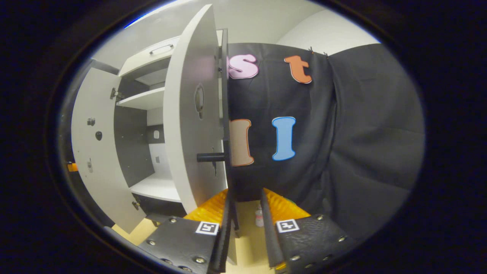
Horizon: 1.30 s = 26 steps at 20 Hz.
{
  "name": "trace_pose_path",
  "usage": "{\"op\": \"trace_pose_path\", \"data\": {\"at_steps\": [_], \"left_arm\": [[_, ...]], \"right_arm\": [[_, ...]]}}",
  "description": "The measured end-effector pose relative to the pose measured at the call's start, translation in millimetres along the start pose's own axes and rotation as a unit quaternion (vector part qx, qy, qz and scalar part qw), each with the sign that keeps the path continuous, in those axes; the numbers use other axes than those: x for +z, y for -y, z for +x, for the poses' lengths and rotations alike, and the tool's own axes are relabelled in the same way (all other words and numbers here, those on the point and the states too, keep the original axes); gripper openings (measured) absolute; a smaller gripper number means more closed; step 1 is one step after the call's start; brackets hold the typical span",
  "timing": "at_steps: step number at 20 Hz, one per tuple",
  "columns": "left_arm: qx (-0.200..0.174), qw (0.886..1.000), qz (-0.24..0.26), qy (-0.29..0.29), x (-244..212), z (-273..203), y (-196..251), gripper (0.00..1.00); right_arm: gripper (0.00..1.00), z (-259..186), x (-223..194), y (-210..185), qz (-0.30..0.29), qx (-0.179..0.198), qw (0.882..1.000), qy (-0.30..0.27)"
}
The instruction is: Open the right door of the double-door shoe cabinet with the right hand, and open the left door with the left hand.
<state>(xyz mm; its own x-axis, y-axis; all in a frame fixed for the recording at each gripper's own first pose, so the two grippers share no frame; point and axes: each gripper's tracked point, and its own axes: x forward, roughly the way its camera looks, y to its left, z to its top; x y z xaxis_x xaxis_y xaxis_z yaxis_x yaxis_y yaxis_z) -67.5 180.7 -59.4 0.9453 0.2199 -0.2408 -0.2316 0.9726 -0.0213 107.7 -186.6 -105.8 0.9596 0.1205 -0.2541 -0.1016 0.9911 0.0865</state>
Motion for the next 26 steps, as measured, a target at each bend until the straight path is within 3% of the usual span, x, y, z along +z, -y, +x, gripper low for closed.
{"op": "trace_pose_path", "data": {"at_steps": [1, 2, 4, 5, 8, 9, 10, 11, 12, 14, 18, 21, 26], "left_arm": [[0.003, 1.000, 0.002, -0.003, -2, -2, 0, 0.27], [0.006, 1.000, 0.006, -0.006, -5, -3, 0, 0.27], [0.018, 1.000, 0.008, -0.005, -5, -6, -5, 0.29], [0.026, 1.000, 0.006, -0.002, -3, -8, -7, 0.31], [0.035, 0.999, -0.003, -0.001, -4, -15, -10, 0.51], [0.033, 0.999, -0.007, -0.001, -1, -19, -7, 0.53], [0.031, 0.999, -0.008, 0.000, 1, -20, -6, 0.62], [0.031, 0.999, -0.008, -0.001, 1, -24, -6, 0.62], [0.031, 1.000, -0.007, -0.001, 2, -27, -5, 0.62], [0.029, 1.000, -0.004, 0.003, 8, -37, 3, 0.62], [0.029, 1.000, 0.005, 0.009, 20, -50, 11, 0.62], [-0.005, 1.000, -0.006, 0.022, 34, -58, 41, 0.62], [-0.069, 0.997, 0.009, 0.035, 46, -59, 96, 0.62]], "right_arm": [[0.43, -2, 1, 2, 0.000, -0.003, 1.000, 0.002], [0.39, -2, 1, 4, 0.000, -0.002, 1.000, 0.000], [0.50, -2, 1, 7, 0.001, -0.005, 1.000, 0.002], [0.51, -2, 1, 9, 0.001, -0.007, 1.000, 0.001], [0.65, -2, 1, 10, 0.002, -0.007, 1.000, 0.002], [0.65, -2, 0, 11, 0.002, -0.007, 1.000, 0.002], [0.63, -2, 1, 11, 0.003, -0.007, 1.000, 0.002], [0.66, -2, 0, 11, 0.004, -0.006, 1.000, 0.001], [0.63, -4, 0, 12, 0.002, -0.007, 1.000, 0.001], [0.71, -10, -6, 15, -0.005, -0.009, 1.000, -0.006], [0.71, -35, -24, 12, -0.011, -0.013, 1.000, -0.017], [0.68, -57, -17, 0, -0.023, -0.031, 0.999, 0.004], [0.71, -81, 19, -43, -0.064, -0.013, 0.997, 0.047]]}}
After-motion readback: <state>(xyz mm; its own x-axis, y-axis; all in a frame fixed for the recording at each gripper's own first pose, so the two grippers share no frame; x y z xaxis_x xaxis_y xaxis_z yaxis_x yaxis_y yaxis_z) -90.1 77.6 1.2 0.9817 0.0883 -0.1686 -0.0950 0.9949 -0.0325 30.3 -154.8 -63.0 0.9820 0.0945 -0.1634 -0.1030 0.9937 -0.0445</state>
